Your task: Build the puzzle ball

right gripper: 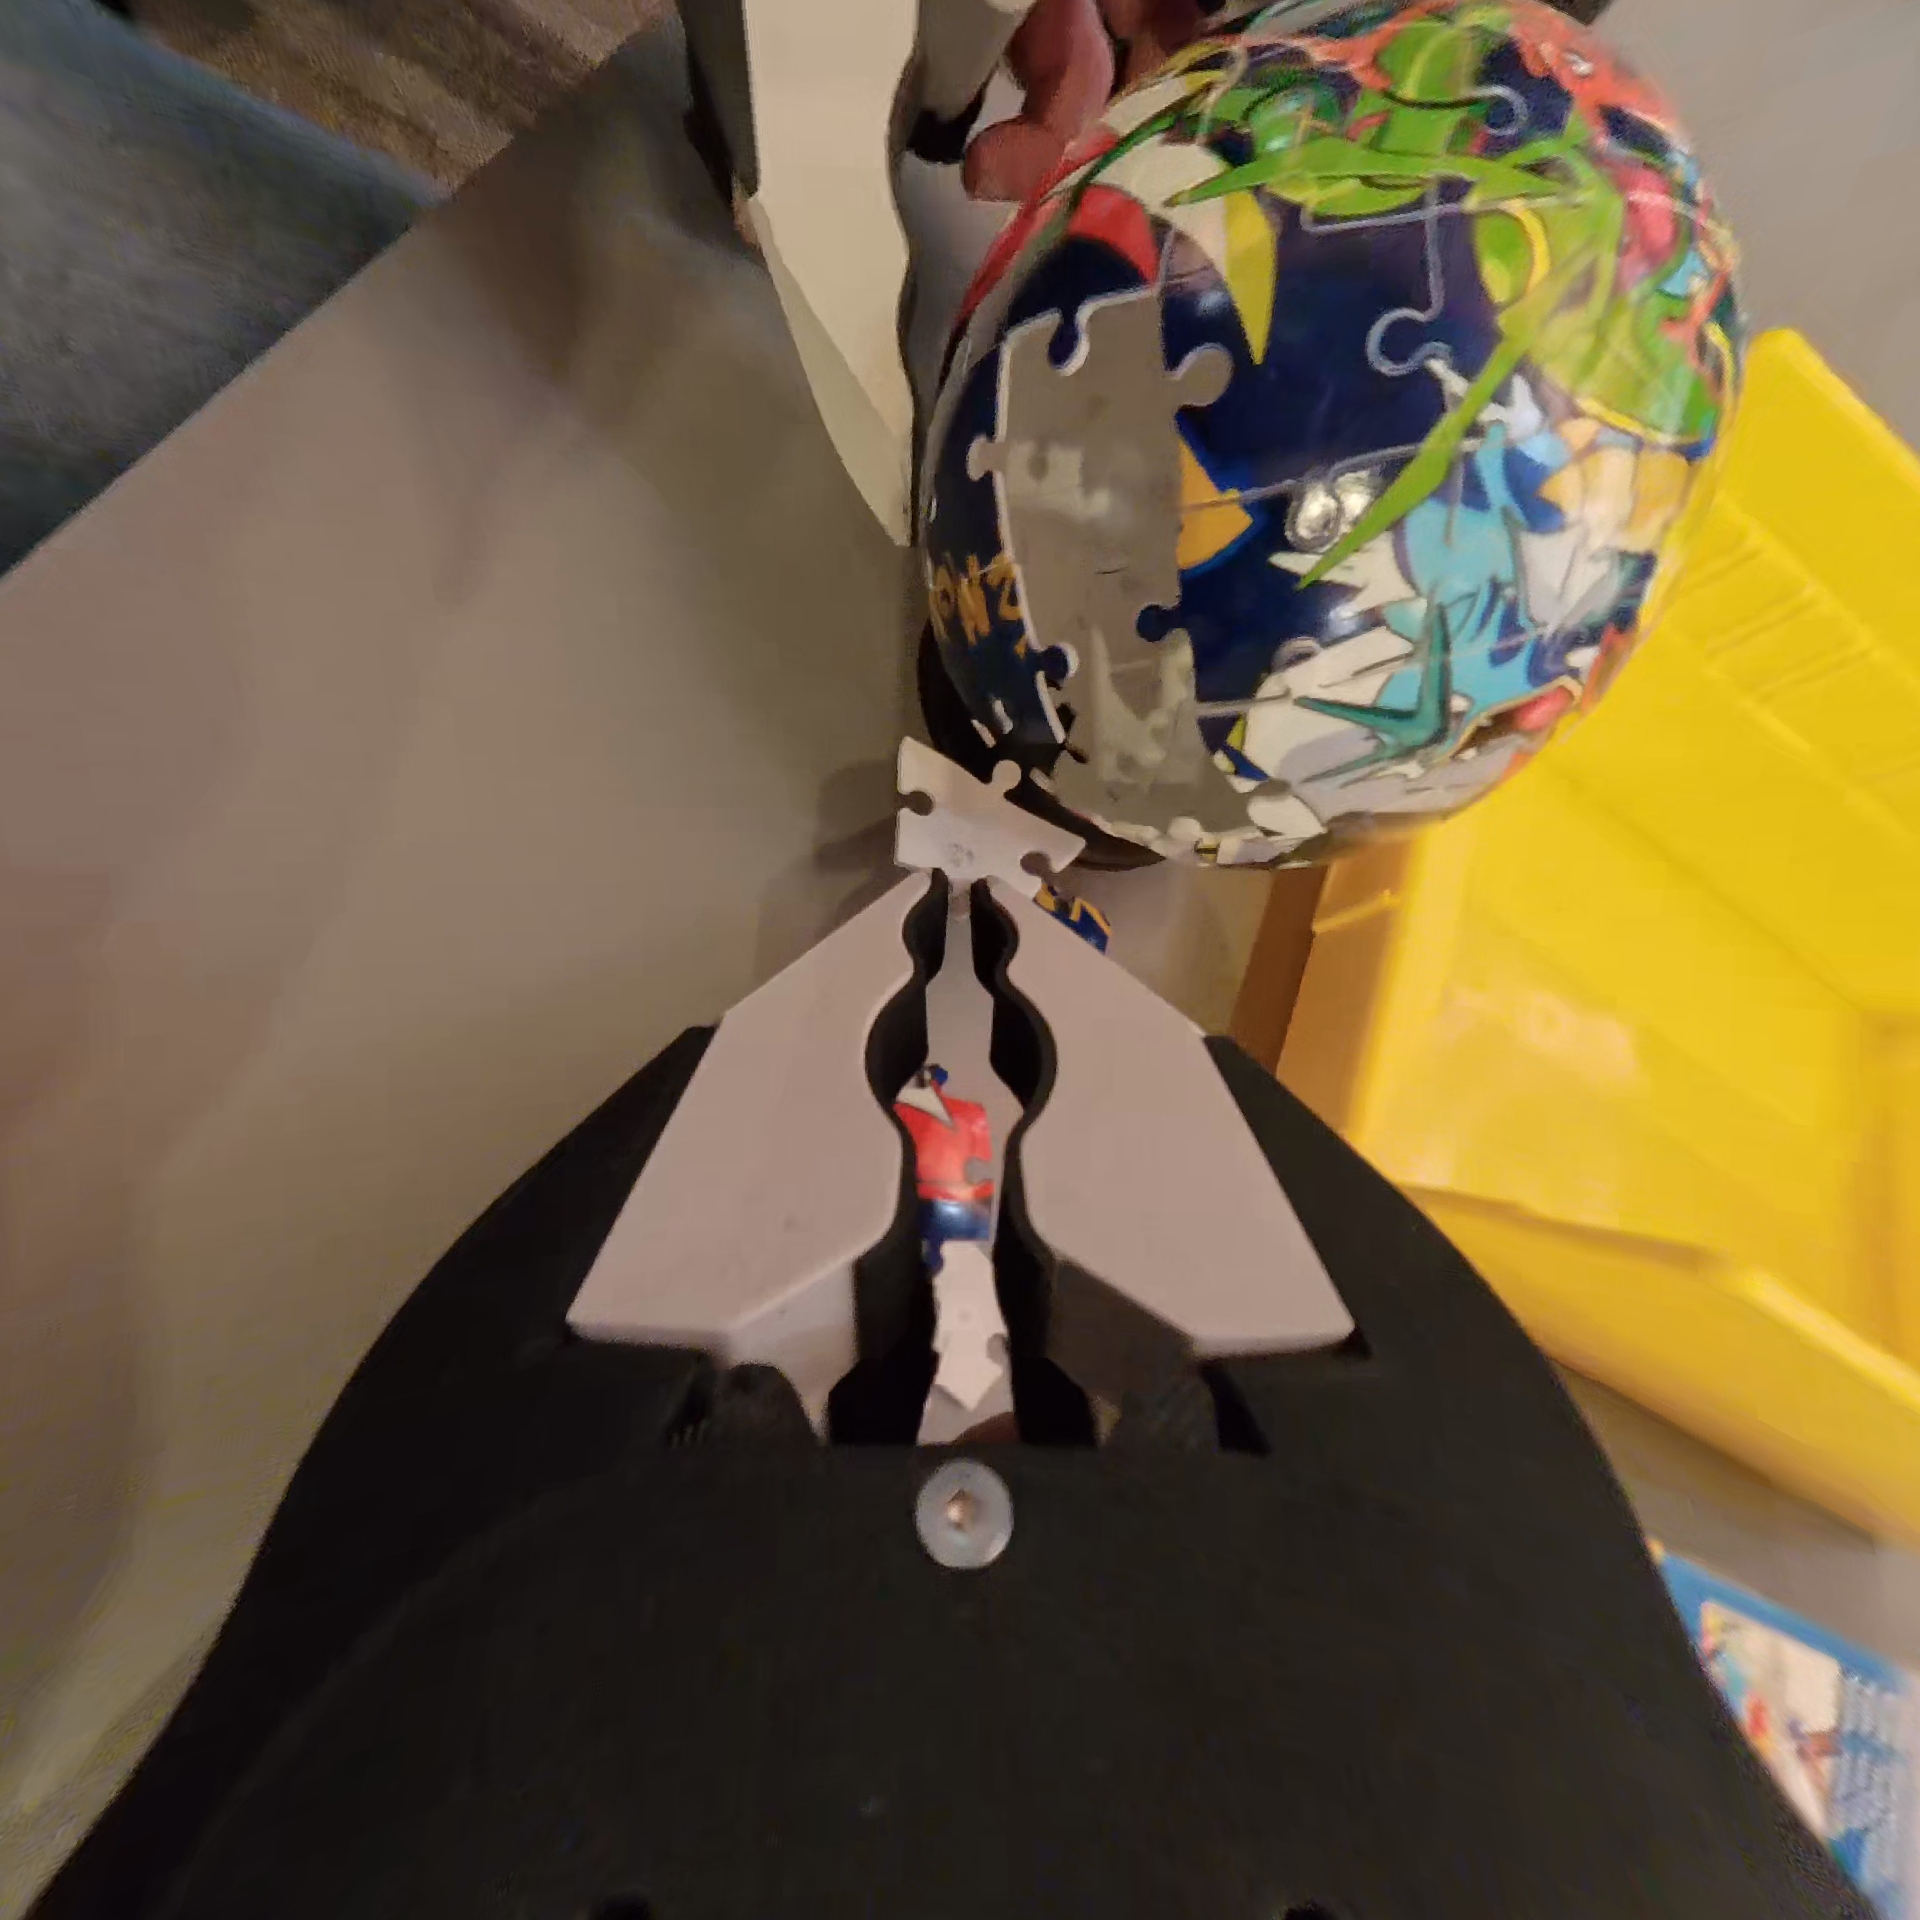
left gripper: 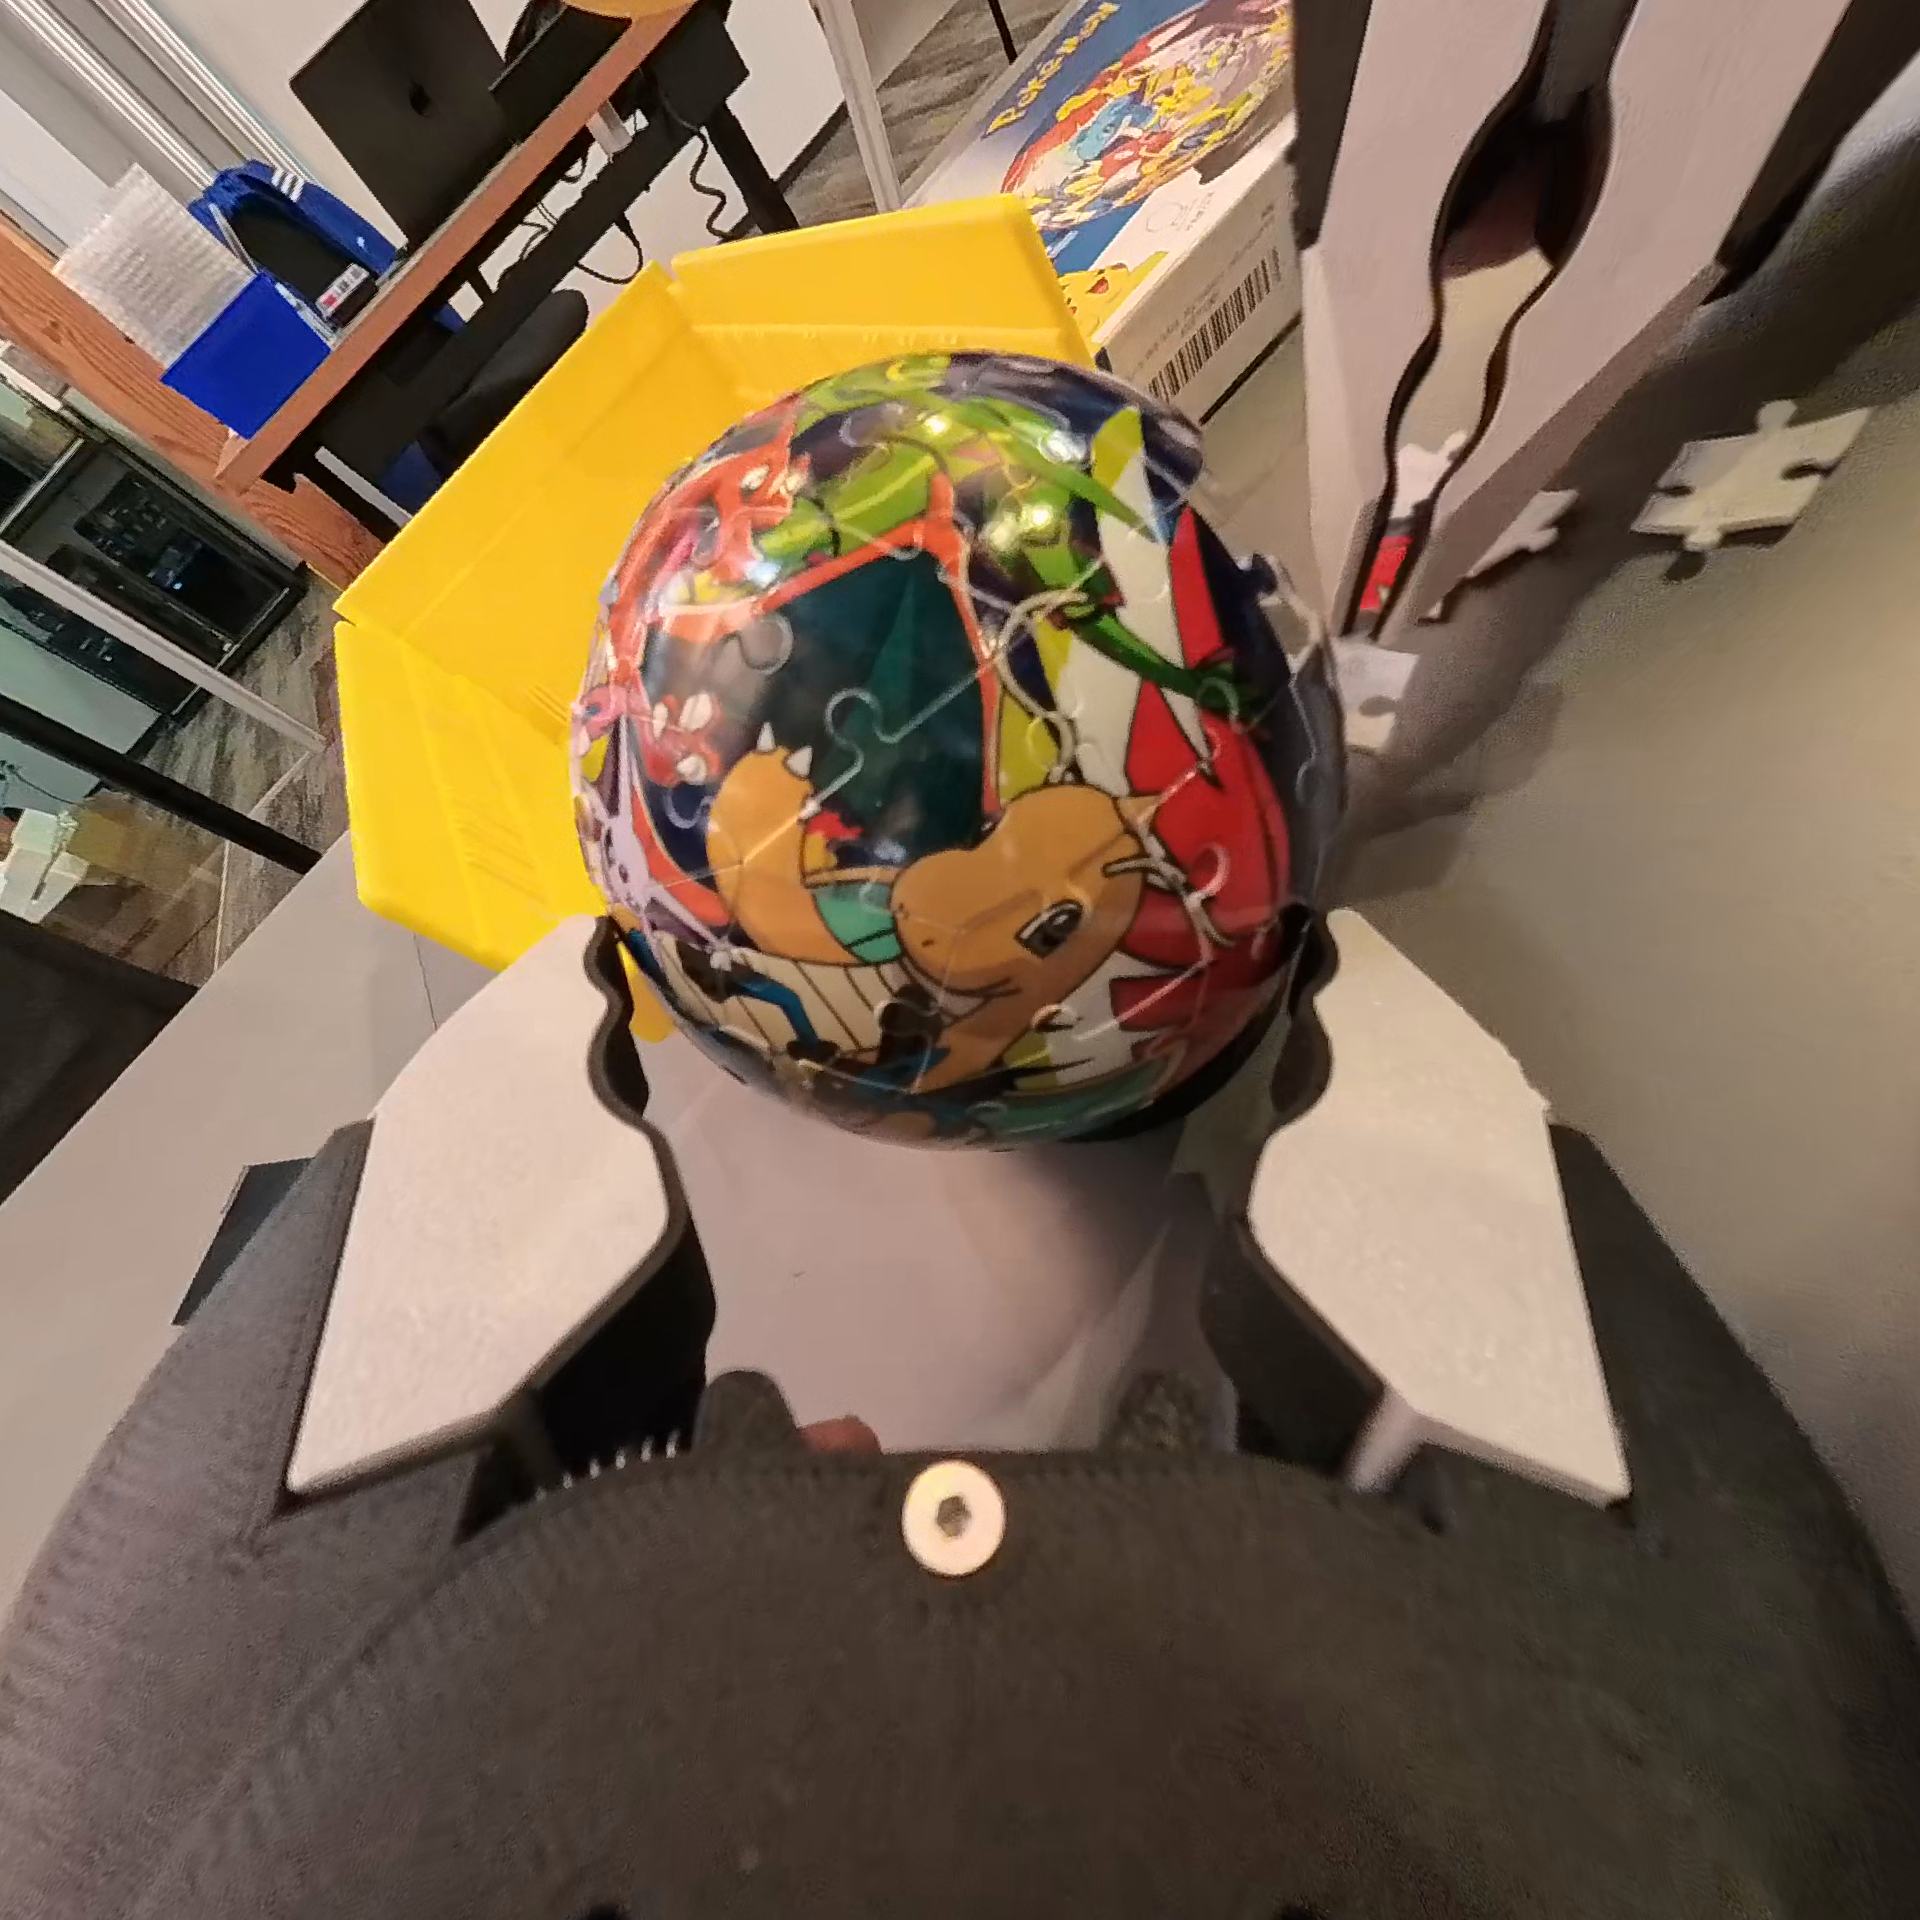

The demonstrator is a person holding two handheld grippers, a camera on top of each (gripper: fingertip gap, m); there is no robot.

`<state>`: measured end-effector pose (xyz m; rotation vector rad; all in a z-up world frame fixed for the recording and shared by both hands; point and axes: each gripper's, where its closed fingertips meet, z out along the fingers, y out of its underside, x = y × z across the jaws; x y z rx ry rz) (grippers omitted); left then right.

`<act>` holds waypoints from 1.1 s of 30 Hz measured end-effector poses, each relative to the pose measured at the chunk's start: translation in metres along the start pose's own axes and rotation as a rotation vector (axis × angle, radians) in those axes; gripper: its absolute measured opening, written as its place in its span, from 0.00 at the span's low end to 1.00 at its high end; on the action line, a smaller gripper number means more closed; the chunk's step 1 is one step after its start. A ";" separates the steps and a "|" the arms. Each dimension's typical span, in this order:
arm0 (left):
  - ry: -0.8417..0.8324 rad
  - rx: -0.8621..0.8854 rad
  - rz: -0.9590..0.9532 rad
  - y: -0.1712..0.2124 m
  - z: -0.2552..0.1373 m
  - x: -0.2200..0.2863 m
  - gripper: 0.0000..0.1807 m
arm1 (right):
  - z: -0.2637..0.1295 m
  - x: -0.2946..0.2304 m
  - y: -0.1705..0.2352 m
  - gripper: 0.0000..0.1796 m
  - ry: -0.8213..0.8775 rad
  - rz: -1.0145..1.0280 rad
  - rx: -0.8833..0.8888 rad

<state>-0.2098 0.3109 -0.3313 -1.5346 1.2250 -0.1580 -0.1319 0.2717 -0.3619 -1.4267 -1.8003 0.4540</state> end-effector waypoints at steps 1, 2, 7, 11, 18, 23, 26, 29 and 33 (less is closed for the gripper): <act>0.002 -0.001 0.003 0.000 0.000 -0.001 0.65 | 0.001 0.000 -0.001 0.01 -0.010 -0.045 0.003; 0.006 -0.001 0.006 0.001 -0.001 -0.001 0.65 | 0.002 0.000 -0.003 0.01 -0.010 -0.091 0.015; 0.042 -0.006 0.031 0.001 -0.001 -0.002 0.65 | 0.008 0.004 -0.011 0.01 -0.012 -0.243 0.024; 0.071 -0.004 0.049 0.002 -0.002 -0.003 0.65 | 0.016 0.007 -0.010 0.01 0.014 -0.382 -0.014; 0.081 -0.001 0.049 0.004 -0.002 -0.005 0.65 | 0.022 0.011 -0.013 0.00 0.056 -0.529 -0.001; 0.084 0.005 0.052 0.004 -0.001 -0.006 0.65 | 0.026 0.014 -0.012 0.00 0.121 -0.626 -0.019; 0.084 0.004 0.056 0.004 -0.001 -0.006 0.65 | 0.027 0.016 -0.012 0.00 0.168 -0.643 -0.021; 0.080 0.002 0.054 0.004 -0.001 -0.007 0.65 | 0.030 0.016 -0.011 0.00 0.217 -0.682 -0.035; 0.076 0.002 0.056 0.004 -0.001 -0.007 0.65 | 0.031 0.014 -0.014 0.00 0.247 -0.662 -0.036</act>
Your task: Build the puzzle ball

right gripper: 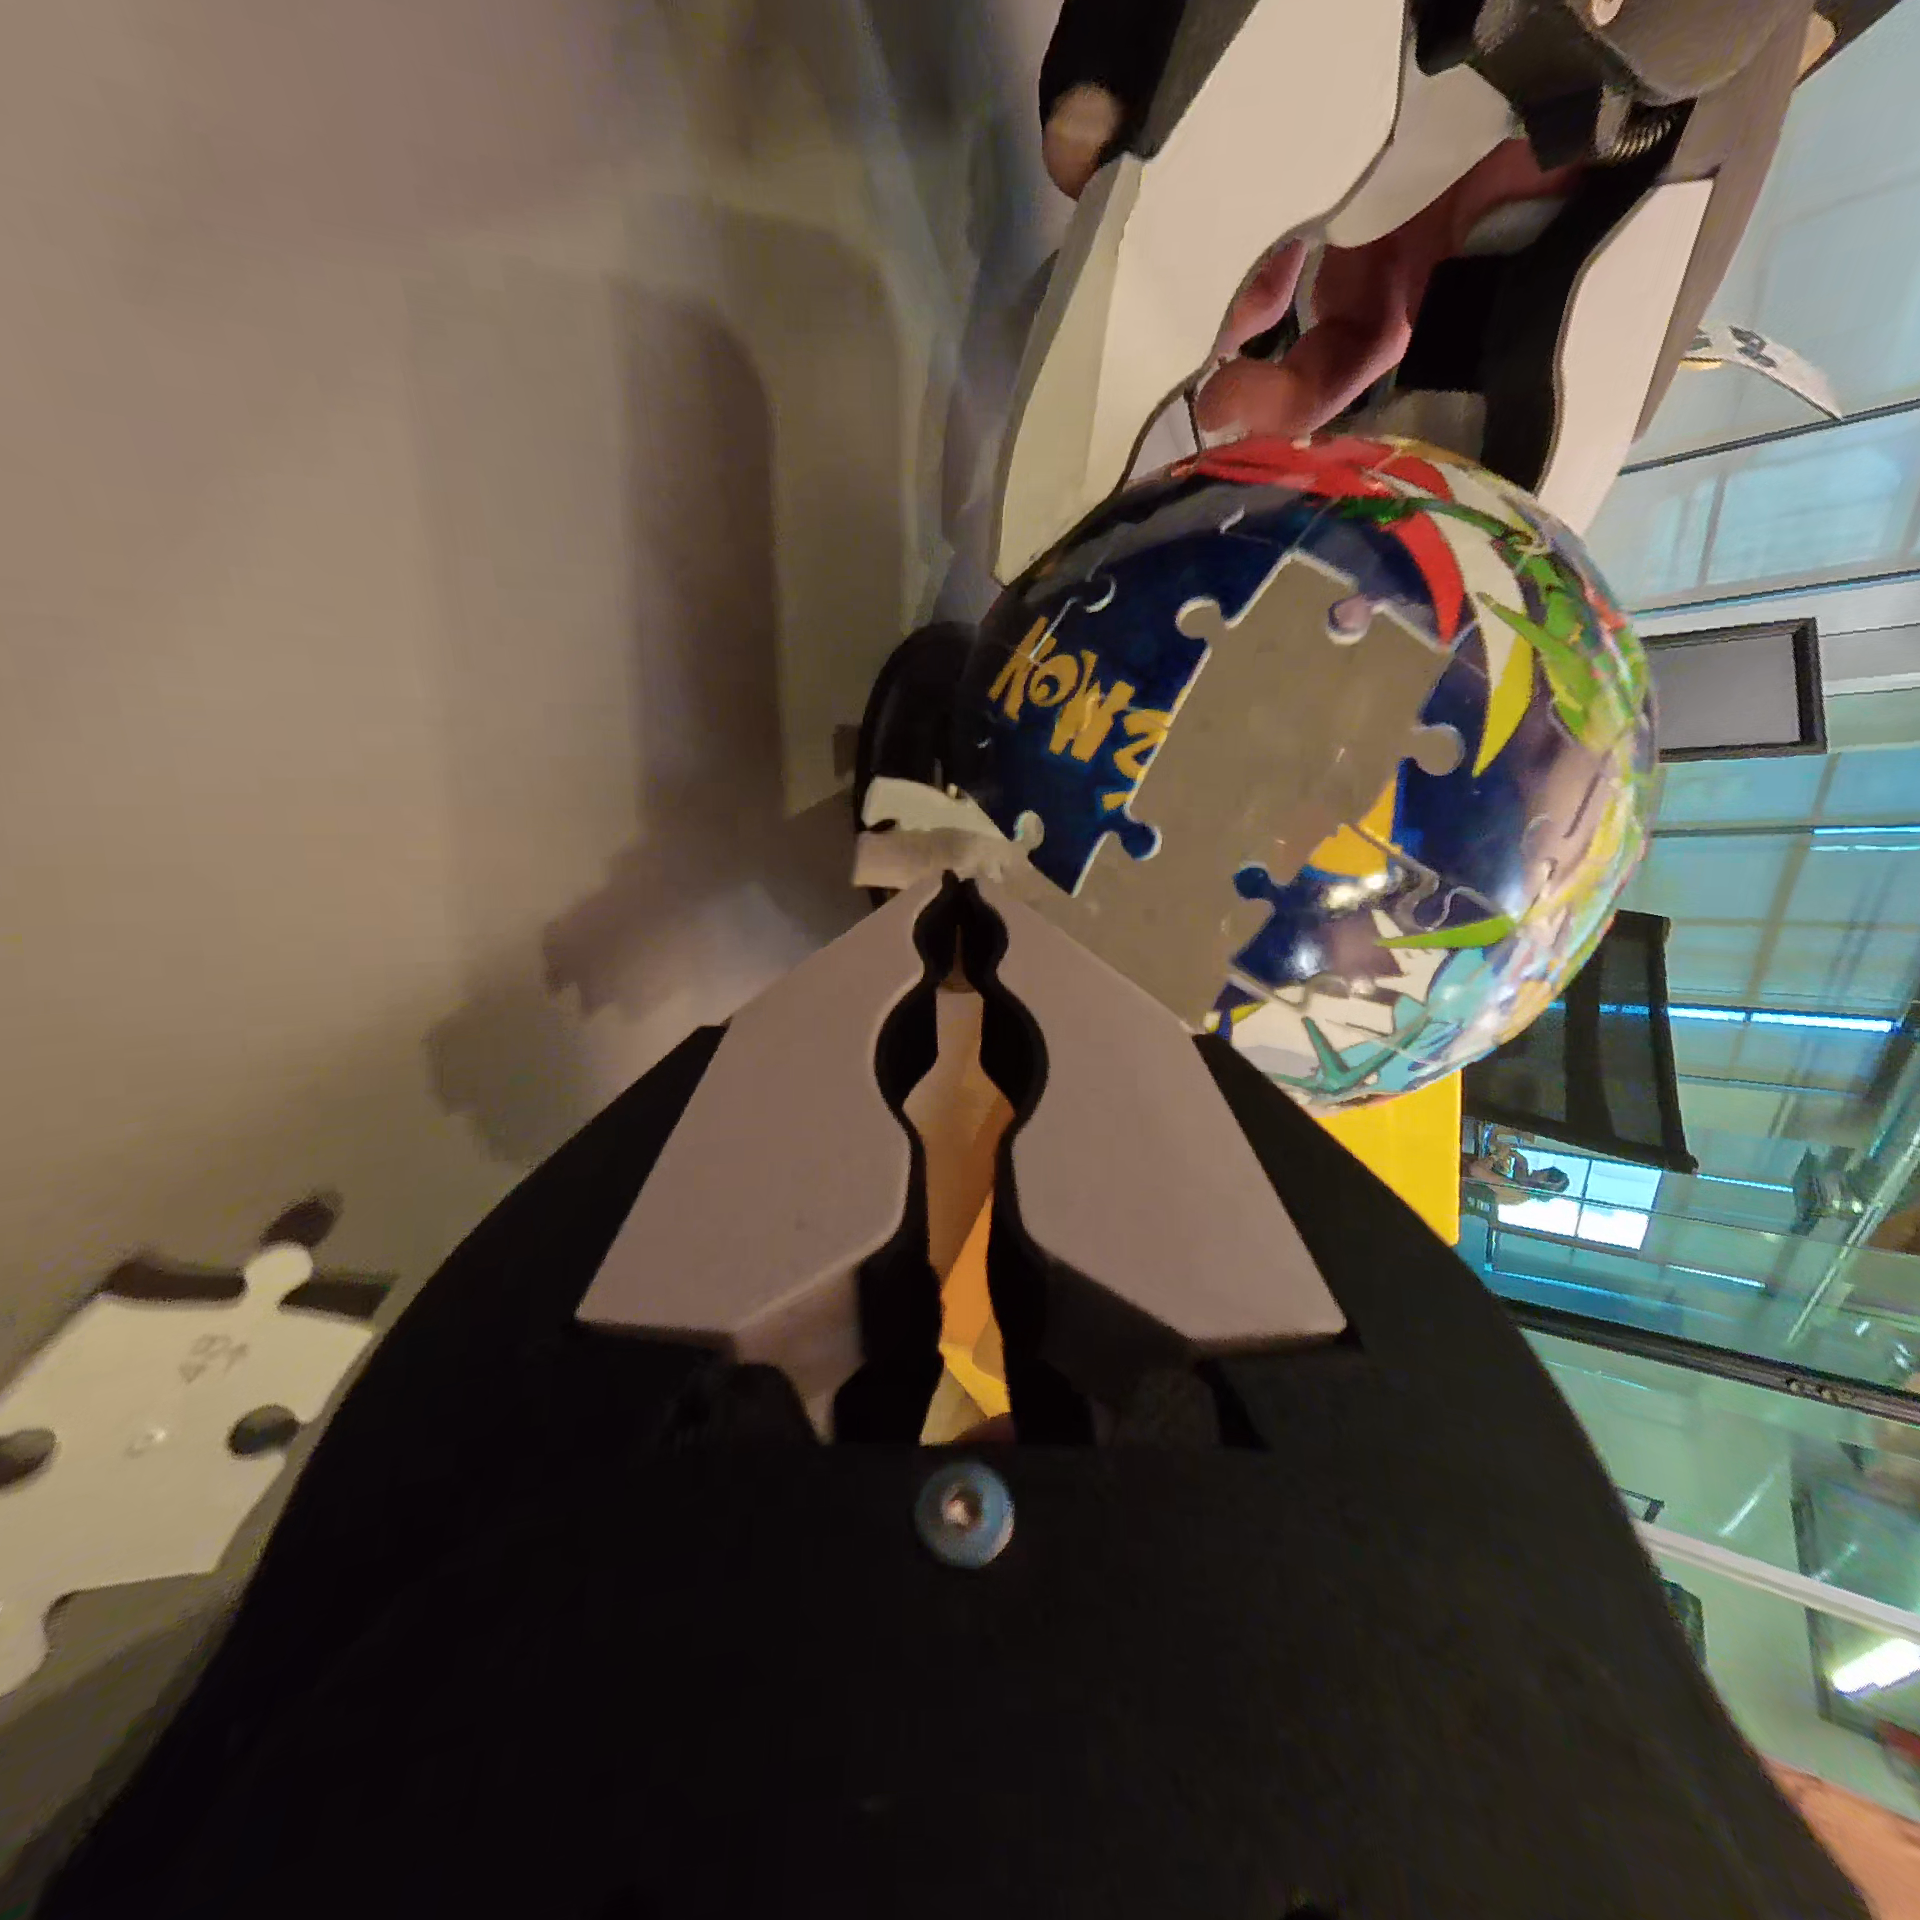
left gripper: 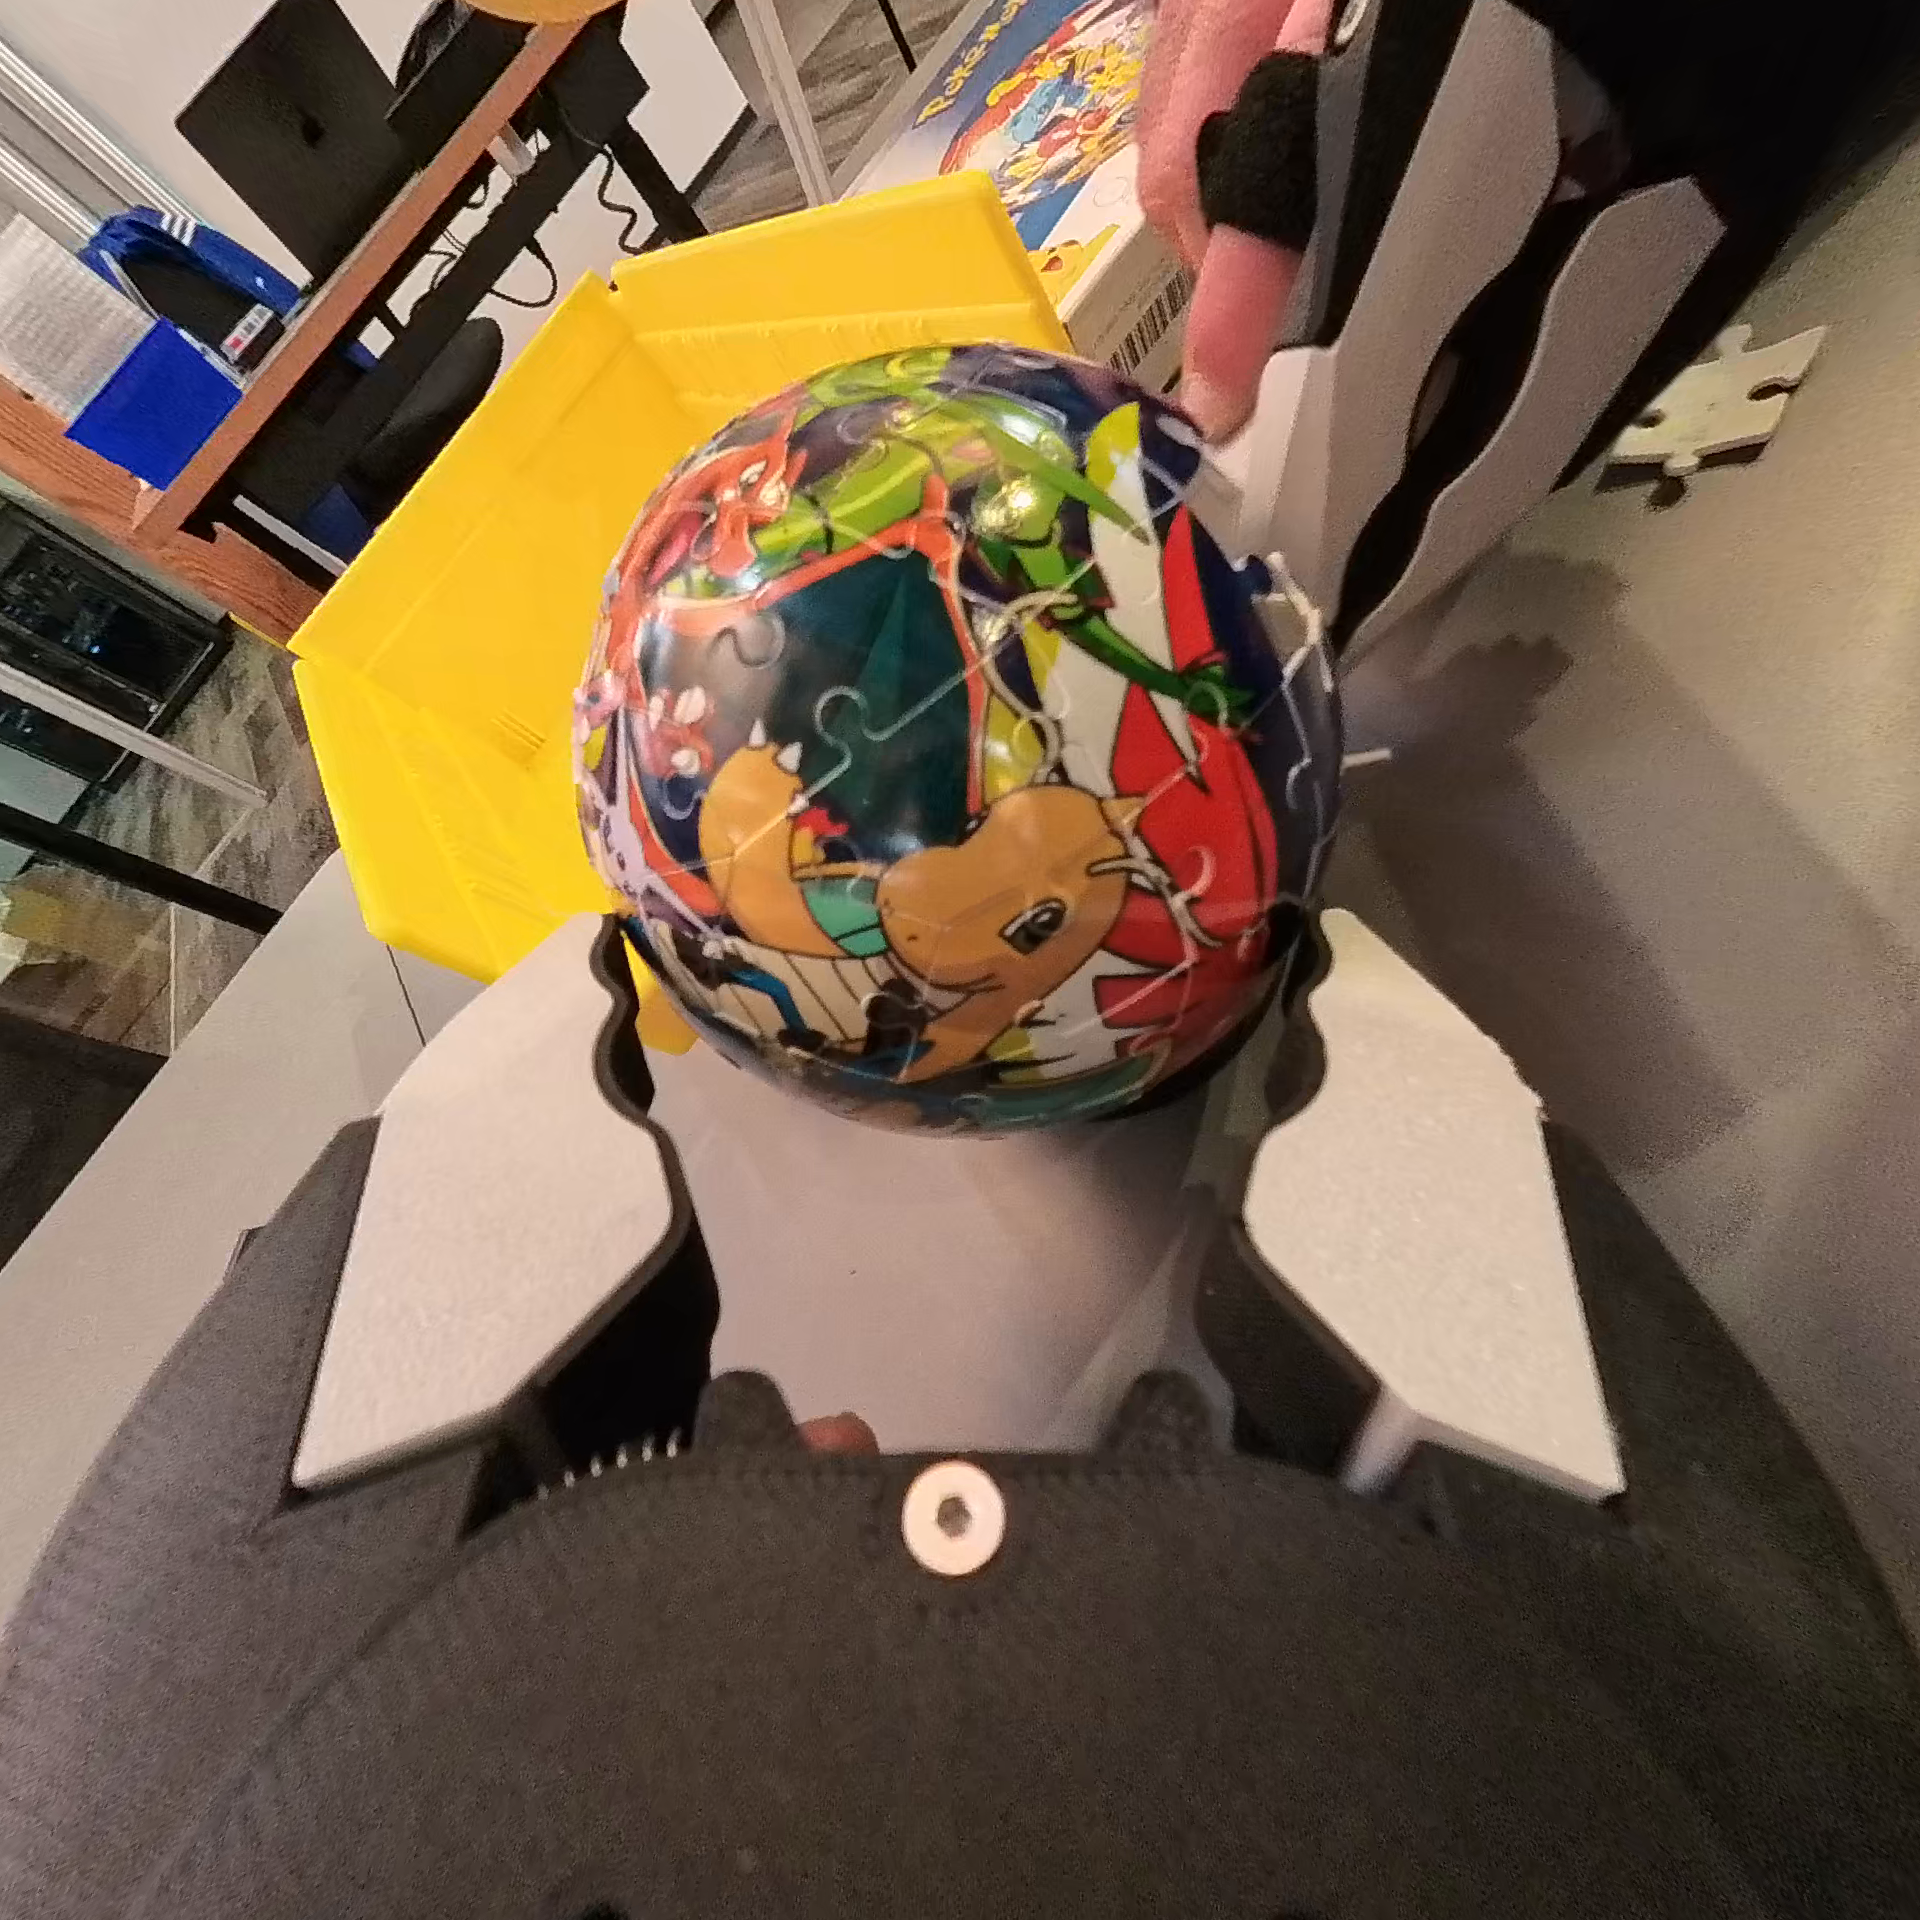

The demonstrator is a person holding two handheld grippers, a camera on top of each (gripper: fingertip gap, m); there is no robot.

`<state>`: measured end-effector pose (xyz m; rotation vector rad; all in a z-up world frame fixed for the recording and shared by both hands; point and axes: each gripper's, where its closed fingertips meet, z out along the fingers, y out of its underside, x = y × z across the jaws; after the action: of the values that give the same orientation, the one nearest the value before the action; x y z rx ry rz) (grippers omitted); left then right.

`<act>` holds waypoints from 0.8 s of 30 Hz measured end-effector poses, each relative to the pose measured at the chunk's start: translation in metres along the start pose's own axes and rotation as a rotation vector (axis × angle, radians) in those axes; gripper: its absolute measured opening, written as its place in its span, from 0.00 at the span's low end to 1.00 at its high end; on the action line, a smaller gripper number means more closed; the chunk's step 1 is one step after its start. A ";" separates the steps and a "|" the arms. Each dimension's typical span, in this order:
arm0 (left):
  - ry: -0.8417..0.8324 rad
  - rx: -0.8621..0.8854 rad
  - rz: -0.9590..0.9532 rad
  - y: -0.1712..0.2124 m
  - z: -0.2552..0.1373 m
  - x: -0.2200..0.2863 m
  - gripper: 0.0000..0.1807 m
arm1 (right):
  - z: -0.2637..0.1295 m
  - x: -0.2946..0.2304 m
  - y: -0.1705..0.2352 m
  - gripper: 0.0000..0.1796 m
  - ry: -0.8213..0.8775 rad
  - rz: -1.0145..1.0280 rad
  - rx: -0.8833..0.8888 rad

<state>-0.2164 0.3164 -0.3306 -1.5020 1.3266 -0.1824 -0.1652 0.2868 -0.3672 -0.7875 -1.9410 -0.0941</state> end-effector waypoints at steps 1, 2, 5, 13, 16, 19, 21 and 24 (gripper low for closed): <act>0.000 0.000 0.000 0.000 0.000 0.000 0.65 | 0.000 0.000 -0.001 0.00 0.002 0.005 -0.003; -0.001 0.000 0.001 0.000 0.000 0.000 0.65 | 0.001 -0.003 -0.001 0.00 -0.003 0.002 -0.009; -0.001 -0.004 0.002 0.000 0.000 0.000 0.65 | -0.003 -0.007 0.001 0.00 -0.044 0.096 0.008; -0.005 -0.003 0.001 0.000 0.000 0.000 0.65 | -0.003 -0.023 -0.012 0.14 -0.045 0.239 -0.005; -0.008 -0.004 0.004 0.000 0.000 0.000 0.64 | 0.004 -0.011 -0.005 0.11 0.043 0.270 -0.074; -0.013 -0.002 0.001 0.000 0.000 0.000 0.64 | 0.005 -0.007 -0.002 0.05 0.088 0.240 -0.083; -0.013 0.000 0.000 0.000 0.000 0.000 0.64 | 0.005 -0.006 -0.002 0.03 0.094 0.246 -0.074; -0.015 0.002 0.000 0.001 0.000 -0.002 0.64 | 0.005 -0.005 -0.001 0.02 0.096 0.211 -0.073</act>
<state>-0.2171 0.3178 -0.3303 -1.4990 1.3141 -0.1719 -0.1682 0.2852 -0.3730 -1.0137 -1.7622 -0.0738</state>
